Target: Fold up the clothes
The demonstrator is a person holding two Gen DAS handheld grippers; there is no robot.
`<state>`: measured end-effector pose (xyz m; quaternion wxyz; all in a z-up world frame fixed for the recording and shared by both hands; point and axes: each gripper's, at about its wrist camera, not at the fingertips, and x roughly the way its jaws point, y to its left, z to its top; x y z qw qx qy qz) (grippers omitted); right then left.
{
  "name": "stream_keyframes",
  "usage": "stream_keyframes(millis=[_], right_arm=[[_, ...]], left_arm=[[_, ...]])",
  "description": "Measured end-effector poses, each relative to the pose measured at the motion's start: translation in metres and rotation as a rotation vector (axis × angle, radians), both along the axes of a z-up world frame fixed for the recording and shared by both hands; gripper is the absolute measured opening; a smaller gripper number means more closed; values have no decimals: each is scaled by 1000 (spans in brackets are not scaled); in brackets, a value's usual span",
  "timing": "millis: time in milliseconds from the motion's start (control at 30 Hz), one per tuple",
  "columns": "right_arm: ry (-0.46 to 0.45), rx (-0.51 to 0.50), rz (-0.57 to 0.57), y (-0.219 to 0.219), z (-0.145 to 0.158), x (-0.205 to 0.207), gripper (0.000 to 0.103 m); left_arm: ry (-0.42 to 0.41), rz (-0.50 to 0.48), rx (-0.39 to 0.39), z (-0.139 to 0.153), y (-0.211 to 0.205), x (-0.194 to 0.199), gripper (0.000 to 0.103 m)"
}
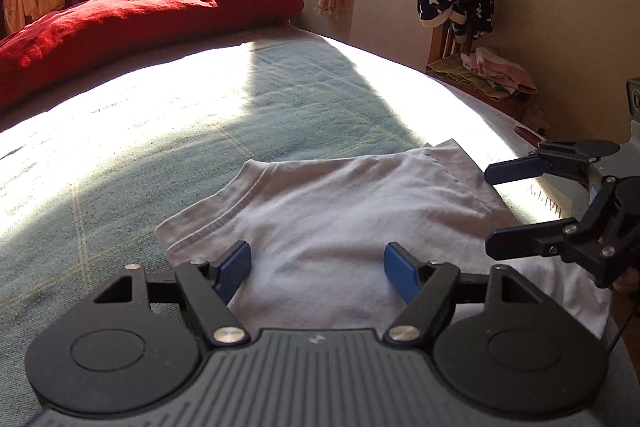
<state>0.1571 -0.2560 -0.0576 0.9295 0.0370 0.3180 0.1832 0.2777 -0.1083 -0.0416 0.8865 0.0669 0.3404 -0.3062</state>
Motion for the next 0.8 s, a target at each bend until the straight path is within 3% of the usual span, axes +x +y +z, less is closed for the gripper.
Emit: stream_keyframes(millis=[133,233,367,667,800], right_arm=[[75,-7,-87,-7,-12,16,103],[46,51,-108,-14,-2,-4,103],[6,83,-99,-10,10,-39,103],[9,-96,-35,26,1,-107,103],[16,-74,-7,27,-2,-126,103]], left_arm=[[14,58,-38,6,14,-2,75],[-4,68,-50,22,23,-19,75],[13,62,-146,36,33,-56,79],[94,39,-212,37,37,-139,80],[144,8,-229,30,31,-161,82]])
